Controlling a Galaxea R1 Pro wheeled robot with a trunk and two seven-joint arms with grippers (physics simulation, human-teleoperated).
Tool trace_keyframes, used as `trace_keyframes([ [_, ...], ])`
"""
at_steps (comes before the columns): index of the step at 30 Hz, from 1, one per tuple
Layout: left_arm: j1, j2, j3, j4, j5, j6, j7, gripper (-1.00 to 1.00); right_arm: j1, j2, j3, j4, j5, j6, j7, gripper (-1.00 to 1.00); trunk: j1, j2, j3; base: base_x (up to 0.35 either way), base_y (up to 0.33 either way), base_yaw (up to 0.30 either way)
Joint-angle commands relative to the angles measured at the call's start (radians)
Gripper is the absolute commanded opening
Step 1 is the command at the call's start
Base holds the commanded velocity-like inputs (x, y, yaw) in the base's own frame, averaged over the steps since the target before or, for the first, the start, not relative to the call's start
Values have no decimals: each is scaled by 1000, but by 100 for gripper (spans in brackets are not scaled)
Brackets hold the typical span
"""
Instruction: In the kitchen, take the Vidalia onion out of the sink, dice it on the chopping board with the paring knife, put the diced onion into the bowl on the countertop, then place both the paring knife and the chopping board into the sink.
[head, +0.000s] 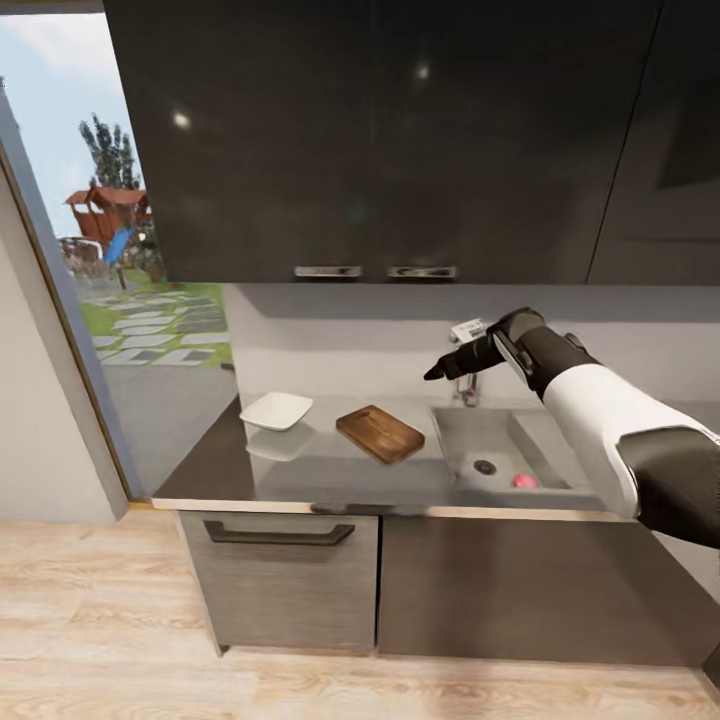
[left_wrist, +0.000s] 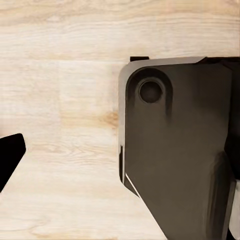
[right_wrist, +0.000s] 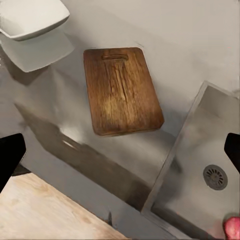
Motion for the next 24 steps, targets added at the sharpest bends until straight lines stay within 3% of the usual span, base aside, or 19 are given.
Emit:
trace_keyframes([
  [1,0,0,0,0,0,-2,0,100,0,1,2,4,11,-5,9,100,1,-1,0,277,230,0],
  [7,0,0,0,0,0,-2,0,100,0,3,21,23,15,-39,15,100,1,-1,0,276,232,0],
  [10,0,-1,0,0,0,-2,0,100,0,1,115,23,26,-42,17,100,1,-1,0,247,223,0],
  [12,0,-1,0,0,0,-2,0,100,0,-3,141,22,28,-42,21,100,1,-1,0,224,188,0],
  [17,0,0,1,0,-1,-2,1,100,0,-5,159,22,30,-42,82,100,1,-1,0,218,73,0],
  [24,0,3,1,0,0,-2,1,100,0,-6,163,24,31,-42,102,100,1,-1,0,212,6,0],
])
